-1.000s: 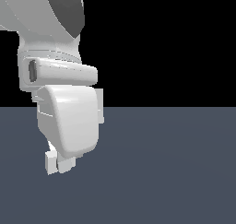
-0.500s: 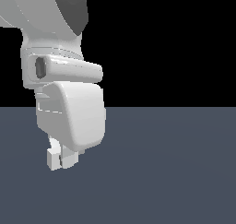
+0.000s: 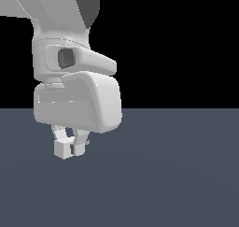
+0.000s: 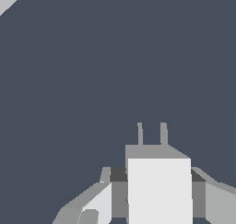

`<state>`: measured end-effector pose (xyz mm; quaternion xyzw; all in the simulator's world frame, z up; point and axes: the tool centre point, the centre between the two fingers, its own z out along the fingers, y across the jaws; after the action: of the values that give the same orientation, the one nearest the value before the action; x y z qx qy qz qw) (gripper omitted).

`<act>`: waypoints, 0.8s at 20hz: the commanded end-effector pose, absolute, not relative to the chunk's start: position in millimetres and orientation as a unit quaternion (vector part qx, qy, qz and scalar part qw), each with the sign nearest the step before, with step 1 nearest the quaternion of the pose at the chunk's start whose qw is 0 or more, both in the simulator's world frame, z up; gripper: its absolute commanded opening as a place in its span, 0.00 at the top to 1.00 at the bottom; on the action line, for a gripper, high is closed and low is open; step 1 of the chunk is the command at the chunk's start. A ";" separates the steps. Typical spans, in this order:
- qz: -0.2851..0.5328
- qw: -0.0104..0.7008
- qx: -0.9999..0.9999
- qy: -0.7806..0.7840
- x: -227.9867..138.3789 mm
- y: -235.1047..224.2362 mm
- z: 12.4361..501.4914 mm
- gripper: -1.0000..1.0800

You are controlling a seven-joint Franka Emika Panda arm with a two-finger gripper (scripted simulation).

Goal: Plug the charger into the wall socket.

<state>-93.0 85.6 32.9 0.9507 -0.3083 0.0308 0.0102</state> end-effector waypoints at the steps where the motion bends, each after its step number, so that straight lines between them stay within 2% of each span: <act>1: 0.032 0.009 0.960 -0.277 -89.4 83.2 38.8 1.00; 16: 0.033 0.004 0.996 -0.085 -66.2 75.6 71.9 1.00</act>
<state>-68.7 75.9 68.5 0.9939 -0.1054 0.0329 0.0042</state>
